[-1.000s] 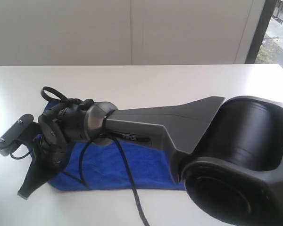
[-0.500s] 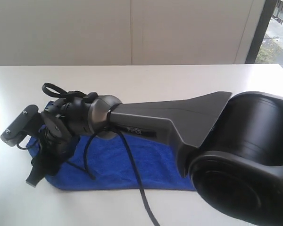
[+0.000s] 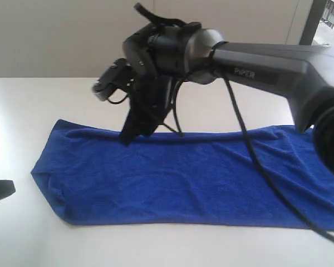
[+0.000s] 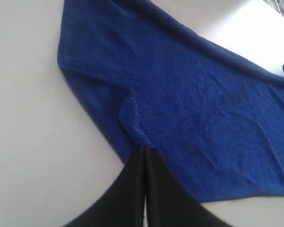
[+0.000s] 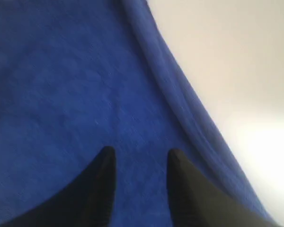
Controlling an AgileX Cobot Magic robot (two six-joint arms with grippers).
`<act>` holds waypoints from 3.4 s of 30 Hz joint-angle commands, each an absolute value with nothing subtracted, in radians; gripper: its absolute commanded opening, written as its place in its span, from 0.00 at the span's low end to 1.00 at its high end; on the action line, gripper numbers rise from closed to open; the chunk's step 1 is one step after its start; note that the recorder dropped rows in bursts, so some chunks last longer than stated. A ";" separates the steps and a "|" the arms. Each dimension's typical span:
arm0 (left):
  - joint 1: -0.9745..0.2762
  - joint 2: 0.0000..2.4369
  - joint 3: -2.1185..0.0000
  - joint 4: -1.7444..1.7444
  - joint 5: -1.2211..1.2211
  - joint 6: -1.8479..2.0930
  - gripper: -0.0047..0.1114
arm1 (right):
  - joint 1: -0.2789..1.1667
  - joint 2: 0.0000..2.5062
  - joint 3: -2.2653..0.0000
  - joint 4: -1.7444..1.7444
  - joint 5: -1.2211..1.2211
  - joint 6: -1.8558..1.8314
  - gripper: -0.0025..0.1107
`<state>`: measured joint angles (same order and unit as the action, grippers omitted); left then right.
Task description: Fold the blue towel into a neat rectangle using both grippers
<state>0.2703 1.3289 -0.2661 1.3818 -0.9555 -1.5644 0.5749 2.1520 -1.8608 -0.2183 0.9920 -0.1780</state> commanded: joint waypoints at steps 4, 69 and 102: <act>0.162 1.420 -0.338 1.315 -0.878 -1.571 0.25 | 0.444 2.199 -1.776 -0.045 0.965 -0.245 0.23; -0.013 1.722 -0.577 1.260 -0.946 -1.600 0.40 | 0.443 2.276 -1.753 -0.045 0.941 -0.267 0.17; -0.013 1.773 -0.595 1.311 -0.799 -1.705 0.40 | 0.443 2.276 -1.753 -0.045 0.892 -0.276 0.17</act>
<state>-0.0102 1.7600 -0.5952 1.3253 -0.8015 -1.7141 0.4487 2.2769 -1.7577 -0.0465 0.8984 -0.2713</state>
